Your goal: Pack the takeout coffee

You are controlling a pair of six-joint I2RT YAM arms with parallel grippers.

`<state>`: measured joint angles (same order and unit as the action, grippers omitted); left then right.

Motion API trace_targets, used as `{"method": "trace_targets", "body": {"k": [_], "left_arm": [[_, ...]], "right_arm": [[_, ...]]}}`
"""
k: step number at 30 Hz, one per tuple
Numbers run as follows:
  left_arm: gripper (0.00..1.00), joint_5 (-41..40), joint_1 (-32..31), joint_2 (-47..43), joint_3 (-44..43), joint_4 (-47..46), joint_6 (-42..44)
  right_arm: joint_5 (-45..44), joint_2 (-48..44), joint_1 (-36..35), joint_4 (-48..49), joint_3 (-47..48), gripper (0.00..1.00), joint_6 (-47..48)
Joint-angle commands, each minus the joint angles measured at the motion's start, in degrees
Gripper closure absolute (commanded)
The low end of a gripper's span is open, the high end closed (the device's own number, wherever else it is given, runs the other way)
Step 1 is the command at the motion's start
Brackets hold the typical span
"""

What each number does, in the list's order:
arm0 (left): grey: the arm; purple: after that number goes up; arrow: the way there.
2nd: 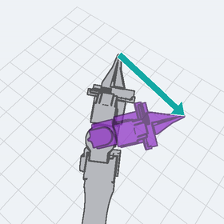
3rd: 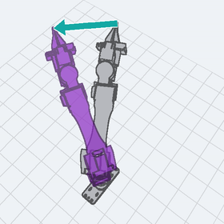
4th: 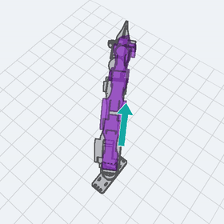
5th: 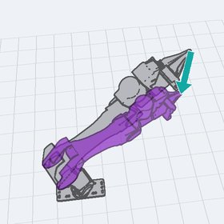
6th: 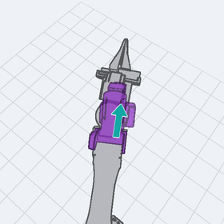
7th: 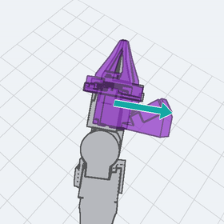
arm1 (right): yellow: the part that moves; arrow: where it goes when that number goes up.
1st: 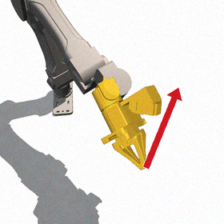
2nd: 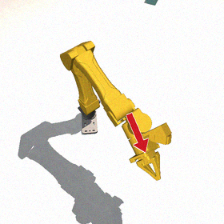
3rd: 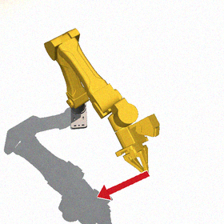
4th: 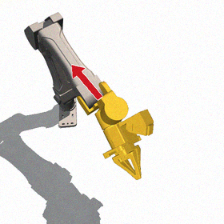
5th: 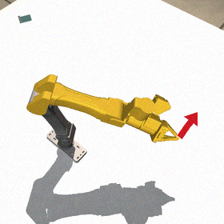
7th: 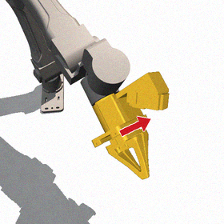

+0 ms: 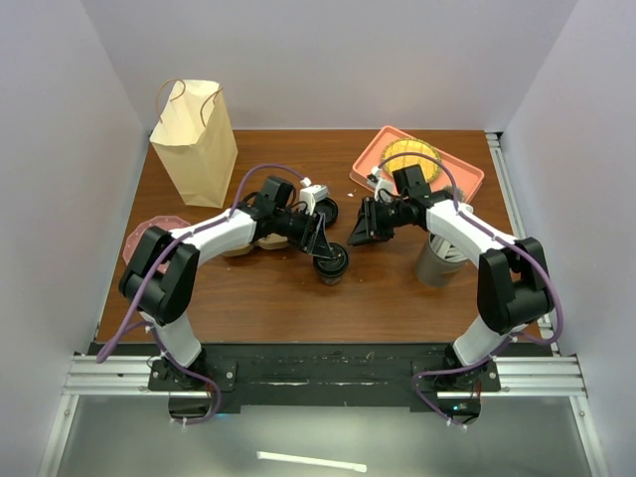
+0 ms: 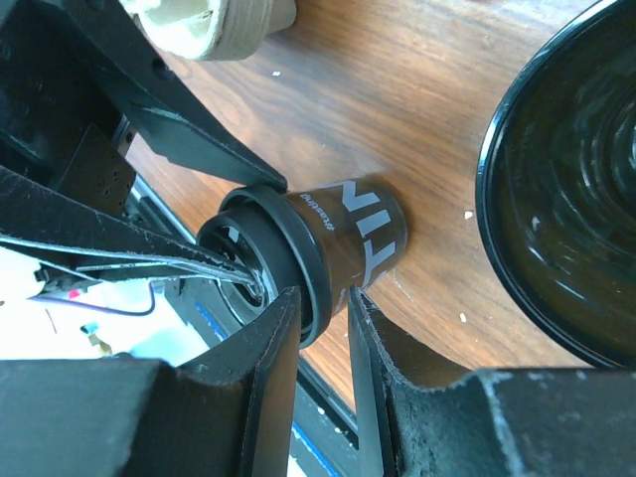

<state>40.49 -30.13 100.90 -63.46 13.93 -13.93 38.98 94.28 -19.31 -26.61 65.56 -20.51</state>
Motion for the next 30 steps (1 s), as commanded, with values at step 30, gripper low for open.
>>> {"method": "trace_targets", "body": {"k": [30], "left_arm": [[0.47,-16.23,-1.78,8.61,6.07,9.89,4.71]], "right_arm": [[-4.0,6.09,0.15,8.5,-14.84,0.85,-1.55]]}}
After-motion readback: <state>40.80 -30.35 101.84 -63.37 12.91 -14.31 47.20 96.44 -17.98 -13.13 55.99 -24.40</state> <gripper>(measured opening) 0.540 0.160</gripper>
